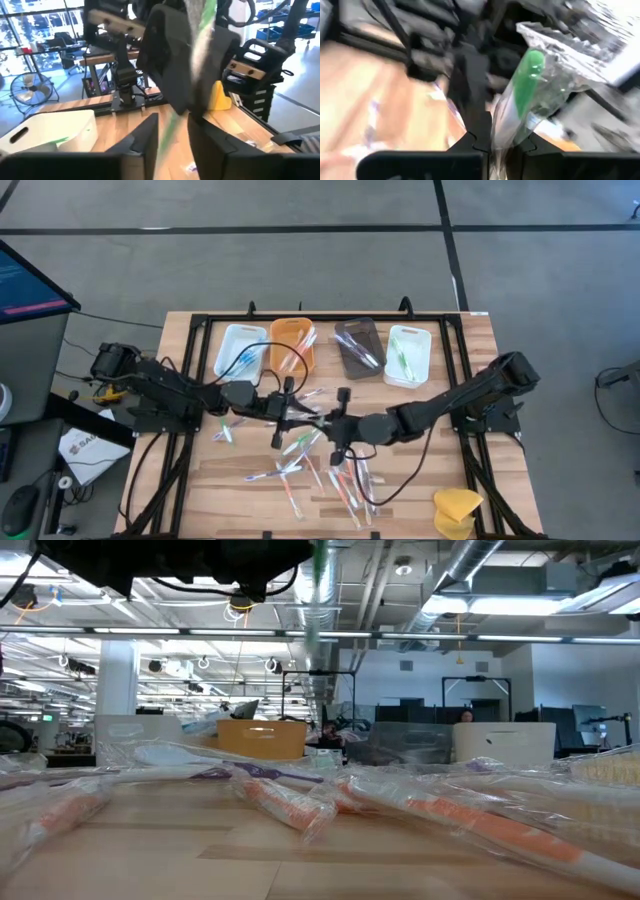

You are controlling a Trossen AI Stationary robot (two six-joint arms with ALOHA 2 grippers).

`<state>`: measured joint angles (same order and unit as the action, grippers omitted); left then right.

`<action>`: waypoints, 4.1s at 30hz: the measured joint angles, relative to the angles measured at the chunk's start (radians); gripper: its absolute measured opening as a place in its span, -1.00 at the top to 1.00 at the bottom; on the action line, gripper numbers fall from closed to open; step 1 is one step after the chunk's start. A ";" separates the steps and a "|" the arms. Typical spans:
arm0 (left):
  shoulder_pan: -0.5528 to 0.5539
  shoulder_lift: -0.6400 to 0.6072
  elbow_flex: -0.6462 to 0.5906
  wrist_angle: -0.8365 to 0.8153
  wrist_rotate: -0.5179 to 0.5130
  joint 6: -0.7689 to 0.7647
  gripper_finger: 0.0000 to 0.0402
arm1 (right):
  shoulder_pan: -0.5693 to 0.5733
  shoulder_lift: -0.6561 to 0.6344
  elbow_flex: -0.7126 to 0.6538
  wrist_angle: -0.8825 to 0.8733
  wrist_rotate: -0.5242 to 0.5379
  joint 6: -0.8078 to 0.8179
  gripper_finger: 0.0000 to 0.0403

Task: Pick & Place Toothbrushes
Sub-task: Put the green toothbrush into right white the bin

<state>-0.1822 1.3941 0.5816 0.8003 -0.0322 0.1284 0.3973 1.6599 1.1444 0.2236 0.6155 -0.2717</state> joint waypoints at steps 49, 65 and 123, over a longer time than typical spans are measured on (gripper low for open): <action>0.275 -0.325 -0.058 -0.741 0.037 -0.424 0.23 | -0.819 -0.165 0.420 -1.619 -0.273 0.756 0.92; 0.275 -0.324 -0.070 -0.854 0.033 -0.413 0.28 | -0.957 -0.115 0.385 -1.573 -0.345 0.592 0.93; 0.273 -0.479 -0.107 -0.867 0.048 -0.423 0.28 | -1.101 -0.074 0.012 -1.236 -0.505 0.579 0.59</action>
<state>0.0906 0.9150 0.4747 -0.0668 0.0162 -0.2943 -0.7036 1.5855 1.1564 -1.0121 0.1101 0.3075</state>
